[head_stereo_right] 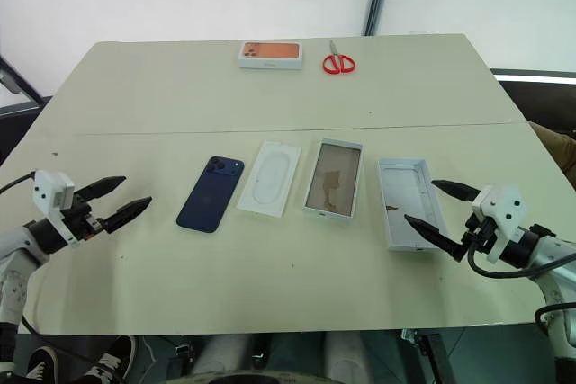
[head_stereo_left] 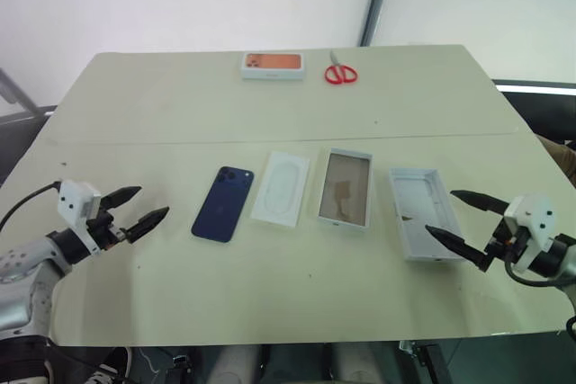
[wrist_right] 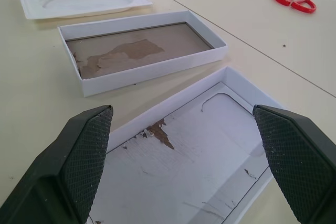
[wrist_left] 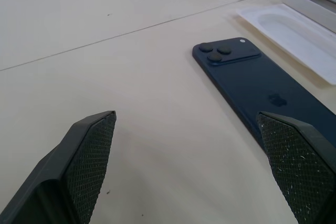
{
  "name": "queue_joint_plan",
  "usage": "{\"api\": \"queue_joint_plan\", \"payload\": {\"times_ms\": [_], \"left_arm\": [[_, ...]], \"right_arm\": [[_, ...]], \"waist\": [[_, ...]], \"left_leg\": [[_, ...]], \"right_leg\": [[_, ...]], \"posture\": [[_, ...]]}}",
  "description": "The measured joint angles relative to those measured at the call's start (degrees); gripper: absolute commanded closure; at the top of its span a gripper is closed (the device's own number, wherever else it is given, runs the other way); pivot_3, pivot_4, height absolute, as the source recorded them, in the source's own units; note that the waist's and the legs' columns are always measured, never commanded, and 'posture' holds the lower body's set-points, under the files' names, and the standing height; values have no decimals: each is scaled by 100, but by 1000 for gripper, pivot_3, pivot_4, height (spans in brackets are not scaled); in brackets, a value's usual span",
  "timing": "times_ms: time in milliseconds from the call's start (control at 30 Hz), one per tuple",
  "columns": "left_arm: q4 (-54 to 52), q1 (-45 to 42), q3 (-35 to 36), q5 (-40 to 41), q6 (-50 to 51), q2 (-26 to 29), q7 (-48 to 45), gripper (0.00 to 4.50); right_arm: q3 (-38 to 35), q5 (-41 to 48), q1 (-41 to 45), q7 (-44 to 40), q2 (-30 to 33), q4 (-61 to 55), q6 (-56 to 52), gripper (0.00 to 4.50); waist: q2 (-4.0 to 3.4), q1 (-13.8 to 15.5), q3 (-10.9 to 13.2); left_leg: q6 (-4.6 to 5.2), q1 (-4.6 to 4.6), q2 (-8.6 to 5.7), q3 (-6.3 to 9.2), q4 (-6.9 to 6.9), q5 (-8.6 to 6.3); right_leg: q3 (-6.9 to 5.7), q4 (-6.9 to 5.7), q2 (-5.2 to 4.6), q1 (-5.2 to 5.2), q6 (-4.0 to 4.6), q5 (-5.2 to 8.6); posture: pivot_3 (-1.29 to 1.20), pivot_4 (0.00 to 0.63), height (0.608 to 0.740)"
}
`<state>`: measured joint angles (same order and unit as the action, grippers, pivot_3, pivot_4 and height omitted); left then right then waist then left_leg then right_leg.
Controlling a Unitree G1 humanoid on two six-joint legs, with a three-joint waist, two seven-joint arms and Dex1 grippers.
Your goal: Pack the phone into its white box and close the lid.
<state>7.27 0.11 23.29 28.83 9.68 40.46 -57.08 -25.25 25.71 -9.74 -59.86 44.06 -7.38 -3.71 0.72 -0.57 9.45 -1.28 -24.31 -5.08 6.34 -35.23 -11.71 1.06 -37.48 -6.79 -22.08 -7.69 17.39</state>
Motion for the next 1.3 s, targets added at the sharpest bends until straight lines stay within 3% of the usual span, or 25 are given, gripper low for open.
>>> {"api": "queue_joint_plan", "payload": {"times_ms": [267,867,1100,1300], "left_arm": [[-316,254,88,177,396,-1,160,0],[-295,-25,-168,162,394,-79,239,0],[-620,-192,-463,218,1310,-68,460,0],[-1123,-618,-616,619,2445,-236,852,0]], "right_arm": [[15,-75,8,-34,0,244,98,37],[15,-127,-19,-111,3,406,245,37],[95,-143,220,-37,26,380,142,37],[636,-357,545,-22,279,-48,-48,37]], "waist": [[0,7,0],[0,9,0],[0,-5,0],[0,9,0]], "left_leg": [[0,0,0,1,-1,0],[0,0,-1,0,-1,0],[0,0,0,0,0,0],[0,0,-2,2,-4,0]], "right_leg": [[-1,0,0,1,0,0],[-1,2,1,3,0,0],[0,1,2,1,0,0],[-4,0,5,4,-1,-1]], "posture": [[0,150,740],[0,150,740],[0,150,740],[0,150,740]]}}
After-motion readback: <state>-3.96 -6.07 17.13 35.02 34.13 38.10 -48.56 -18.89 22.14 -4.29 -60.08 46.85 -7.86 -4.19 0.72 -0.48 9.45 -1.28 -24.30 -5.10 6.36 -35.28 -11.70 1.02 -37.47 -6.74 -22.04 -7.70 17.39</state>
